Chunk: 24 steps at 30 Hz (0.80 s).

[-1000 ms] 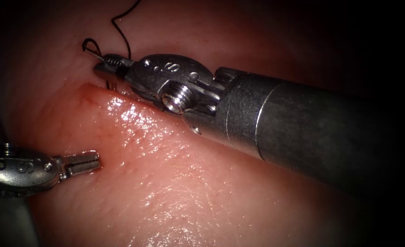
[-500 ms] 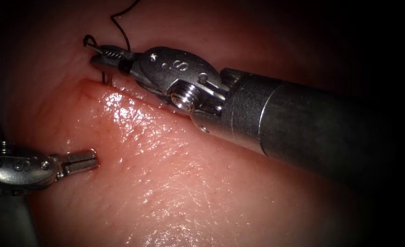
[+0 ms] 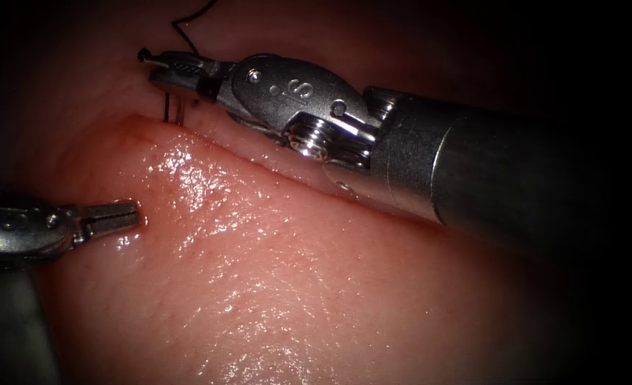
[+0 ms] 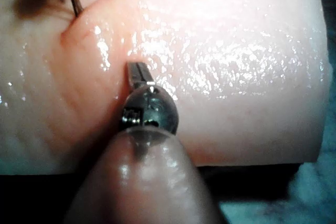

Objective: Wound Closure
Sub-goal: Throw the needle through the bottom half of the incision with the right gripper

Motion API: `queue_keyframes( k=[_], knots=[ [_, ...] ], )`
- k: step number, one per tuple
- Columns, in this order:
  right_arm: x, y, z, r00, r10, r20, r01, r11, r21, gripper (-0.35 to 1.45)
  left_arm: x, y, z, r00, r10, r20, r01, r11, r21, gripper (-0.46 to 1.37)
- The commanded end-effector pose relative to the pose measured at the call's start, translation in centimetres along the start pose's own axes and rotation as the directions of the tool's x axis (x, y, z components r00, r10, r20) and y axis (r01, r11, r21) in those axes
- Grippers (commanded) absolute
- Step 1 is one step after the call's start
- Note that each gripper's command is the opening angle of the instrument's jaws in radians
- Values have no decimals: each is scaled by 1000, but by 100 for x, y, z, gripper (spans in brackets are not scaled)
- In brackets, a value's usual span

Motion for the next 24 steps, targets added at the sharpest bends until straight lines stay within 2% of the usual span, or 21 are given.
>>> queue_keyframes(
  k=[1, 4, 12, 16, 24],
  knots=[
    [2, 1, 0, 1000, -2, -7, 2, 1000, -12, -35, -3, 0, 2, 1000, 5, 3, -5, 1000, 0, -35],
    [7, 6, -1, 999, -4, -39, 2, 999, -41, -35, -11, 1, 8, 1000, 1, 8, -1, 1000, 1, -35],
    [10, 14, -5, 1000, 2, -22, -4, 997, -78, -35, -41, 2, 9, 1000, -11, 20, 11, 1000, 2, -35],
    [9, 15, -7, 1000, 19, -20, -20, 996, -87, -35, -46, 0, 6, 1000, -14, 18, 14, 1000, 0, -35],
    [0, 11, -5, 989, 138, -44, -141, 988, -65, -35, -44, 0, 6, 1000, -14, 22, 14, 1000, -1, -35]
  ],
)
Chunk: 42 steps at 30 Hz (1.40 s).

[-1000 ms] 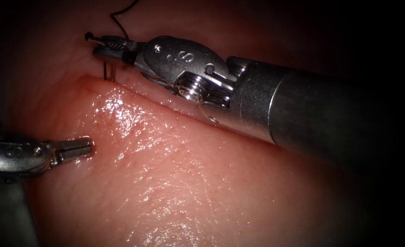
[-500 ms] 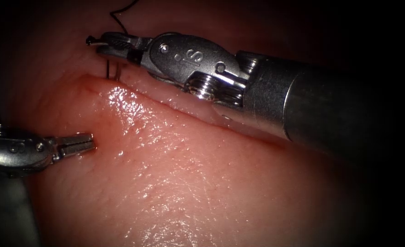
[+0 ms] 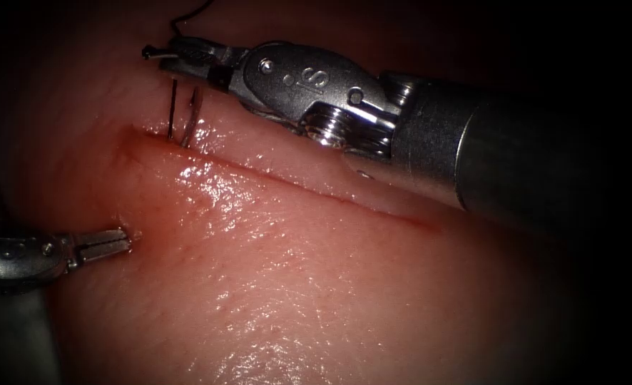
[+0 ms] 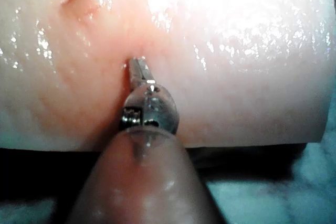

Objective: Wound Closure
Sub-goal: Throw the needle through the bottom half of the incision with the right gripper

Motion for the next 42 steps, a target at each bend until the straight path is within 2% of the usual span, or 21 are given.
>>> queue_keyframes(
  k=[1, 6, 16, 26, 36, 38, 40, 41, 42],
  knots=[
    [-2, 0, -1, 999, 38, -17, -38, 999, -5, -35, 0, 0, 0, 1000, 0, 2, 0, 1000, -3, -35],
    [0, 10, -7, 988, 123, -91, -129, 990, -57, -35, -1, 1, 0, 1000, 0, 1, 0, 1000, -3, -35],
    [2, 21, -16, 949, 302, -89, -313, 938, -148, -35, -3, 3, 1, 1000, 2, -1, -2, 1000, 1, -35],
    [6, 34, -17, 949, 301, -92, -313, 933, -180, -35, -6, 7, 4, 1000, 3, -3, -3, 1000, 5, -35],
    [3, 32, -18, 955, 280, -96, -292, 946, -143, -35, -5, 6, 6, 1000, 2, -3, -2, 1000, 5, -35],
    [1, 32, -18, 936, 334, -107, -347, 928, -138, -35, -5, 6, 6, 1000, 2, -3, -2, 1000, 5, -35],
    [0, 33, -17, 905, 399, -146, -419, 897, -143, -35, -4, 6, 8, 1000, 2, -3, -2, 1000, 5, -35],
    [0, 34, -17, 902, 404, -150, -424, 894, -145, -35, -4, 5, 8, 1000, 1, -6, -1, 1000, 6, -35],
    [-1, 35, -15, 884, 440, -157, -461, 874, -153, -35, -4, 5, 9, 1000, 1, -6, -1, 1000, 6, -35]
  ],
)
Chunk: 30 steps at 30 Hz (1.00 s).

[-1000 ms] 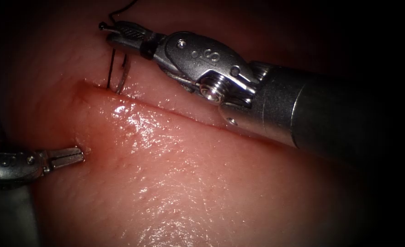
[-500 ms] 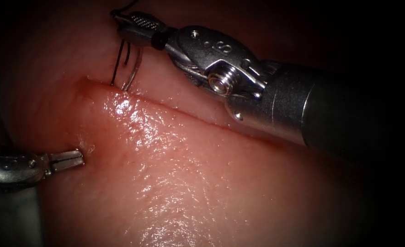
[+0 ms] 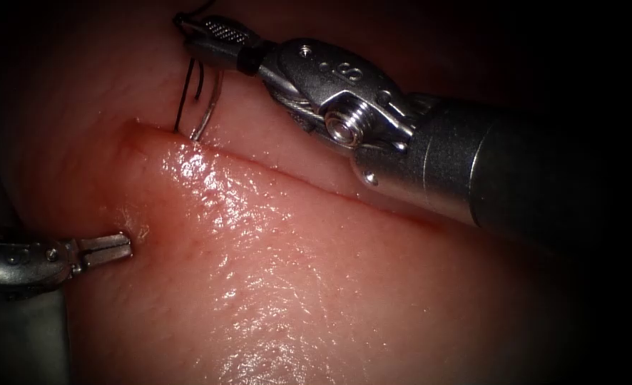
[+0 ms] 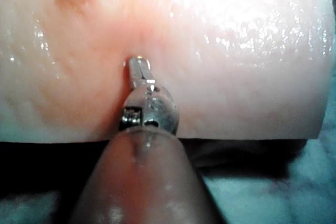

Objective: Wound Closure
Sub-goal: Throw the needle through the bottom half of the incision with the right gripper

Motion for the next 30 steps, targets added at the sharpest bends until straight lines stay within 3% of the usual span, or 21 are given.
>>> queue_keyframes(
  k=[1, 5, 11, 14, 17, 20, 22, 24, 25, 26, 28, 30],
  knots=[
    [-1, -2, 2, 1000, 12, 4, -12, 1000, -8, -35, 1, 0, 0, 1000, -1, -1, 1, 1000, -3, -35],
    [-7, -3, 8, 1000, 3, 4, -3, 999, -32, -35, 2, 1, 2, 1000, -8, 0, 8, 1000, 2, -35],
    [-22, -10, 13, 997, 39, 68, -35, 997, -62, -35, 3, 0, 3, 1000, -8, 0, 8, 1000, 2, -35],
    [-16, -9, 8, 996, -45, 76, 49, 997, -53, -35, 2, 1, 2, 1000, -8, 0, 8, 1000, 2, -35],
    [-2, -8, -4, 993, -96, 65, 103, 987, -121, -35, 2, 1, 1, 1000, -8, 0, 8, 1000, 2, -35],
    [11, -14, -21, 975, -203, 86, 214, 965, -153, -35, 2, 1, 1, 1000, -8, 0, 8, 1000, 2, -35],
    [16, -19, -31, 942, -319, 108, 332, 933, -136, -35, 2, 1, 1, 1000, -8, 0, 8, 1000, 2, -35],
    [19, -26, -38, 893, -438, 101, 445, 894, -53, -35, 2, 1, 1, 1000, -8, 0, 8, 1000, 2, -35],
    [19, -28, -40, 891, -443, 103, 448, 893, -35, -35, 2, 1, 1, 1000, -8, 0, 8, 1000, 2, -35],
    [17, -32, -42, 839, -528, 127, 533, 846, 1, 7, 2, 1, 1, 1000, -8, 0, 8, 1000, 3, -35],
    [13, -37, -44, 811, -563, 158, 568, 823, 13, 65, 2, 2, 1, 1000, -9, 0, 9, 1000, 3, -35],
    [5, -43, -48, 776, -605, 179, 611, 791, 28, 91, 2, 2, 1, 1000, -8, 0, 8, 1000, 3, -35]
  ],
)
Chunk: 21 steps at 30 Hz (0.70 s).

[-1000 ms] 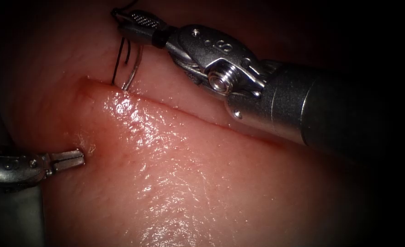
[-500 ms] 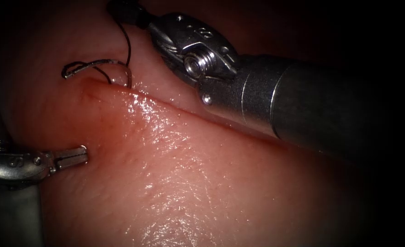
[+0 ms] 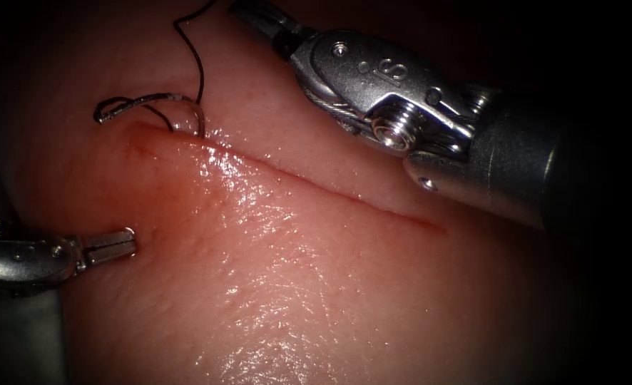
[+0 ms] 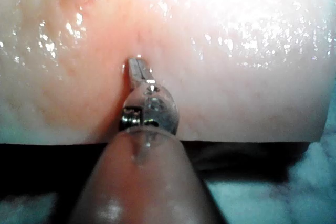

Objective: Wound Closure
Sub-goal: Throw the needle through the bottom half of the incision with the right gripper

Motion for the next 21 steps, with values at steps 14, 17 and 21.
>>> queue_keyframes(
  k=[14, 17, 21],
  knots=[
    [-21, -65, 15, 955, -285, 86, 288, 957, -22, 118, -3, -1, -3, 1000, 2, 0, -2, 1000, -4, -35],
    [-24, -76, 20, 938, -327, 115, 335, 941, -56, 118, -3, -1, -4, 1000, 2, 0, -2, 1000, -3, -35],
    [-24, -79, 22, 926, -354, 135, 368, 925, -100, 115, -5, -1, -4, 1000, 3, -1, -3, 1000, -3, -35]
  ],
)
